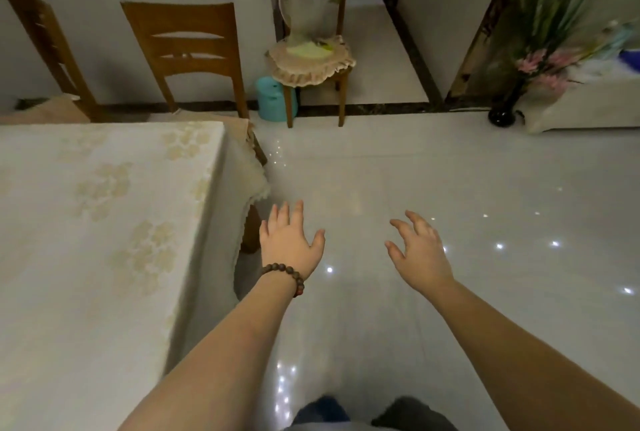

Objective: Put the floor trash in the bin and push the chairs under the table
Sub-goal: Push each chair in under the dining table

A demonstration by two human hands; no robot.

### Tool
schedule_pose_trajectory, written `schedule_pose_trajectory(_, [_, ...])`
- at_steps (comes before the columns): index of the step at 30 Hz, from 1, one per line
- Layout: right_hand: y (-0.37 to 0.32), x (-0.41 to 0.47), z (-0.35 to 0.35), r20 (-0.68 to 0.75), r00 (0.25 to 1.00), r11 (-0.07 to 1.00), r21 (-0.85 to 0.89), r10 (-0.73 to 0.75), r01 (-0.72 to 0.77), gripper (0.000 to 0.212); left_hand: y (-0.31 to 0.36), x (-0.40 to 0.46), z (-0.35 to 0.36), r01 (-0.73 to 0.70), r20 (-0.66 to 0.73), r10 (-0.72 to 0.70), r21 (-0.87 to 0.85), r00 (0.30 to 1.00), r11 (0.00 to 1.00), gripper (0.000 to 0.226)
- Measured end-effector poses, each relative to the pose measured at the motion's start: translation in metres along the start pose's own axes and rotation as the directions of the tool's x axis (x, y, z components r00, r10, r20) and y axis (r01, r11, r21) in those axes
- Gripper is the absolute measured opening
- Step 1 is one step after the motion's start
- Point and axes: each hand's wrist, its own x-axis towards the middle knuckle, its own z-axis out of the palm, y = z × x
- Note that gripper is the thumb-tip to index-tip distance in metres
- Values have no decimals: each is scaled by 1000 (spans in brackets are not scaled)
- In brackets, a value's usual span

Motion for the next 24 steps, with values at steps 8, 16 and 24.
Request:
schedule_pose_trajectory(8, [36,185,0,40,996,997,26,-76,75,44,43,164,22,81,18,-82,17,996,997,71])
schedule_pose_trajectory(16, [89,438,-54,45,985,985,-39,-168,170,45,135,371,28,195,0,-195,5,981,981,71])
schedule_pose_trajectory(24, [70,622,-82,90,959,963,0,-268,269,46,178,528,2,307,-39,-309,-49,950,950,70])
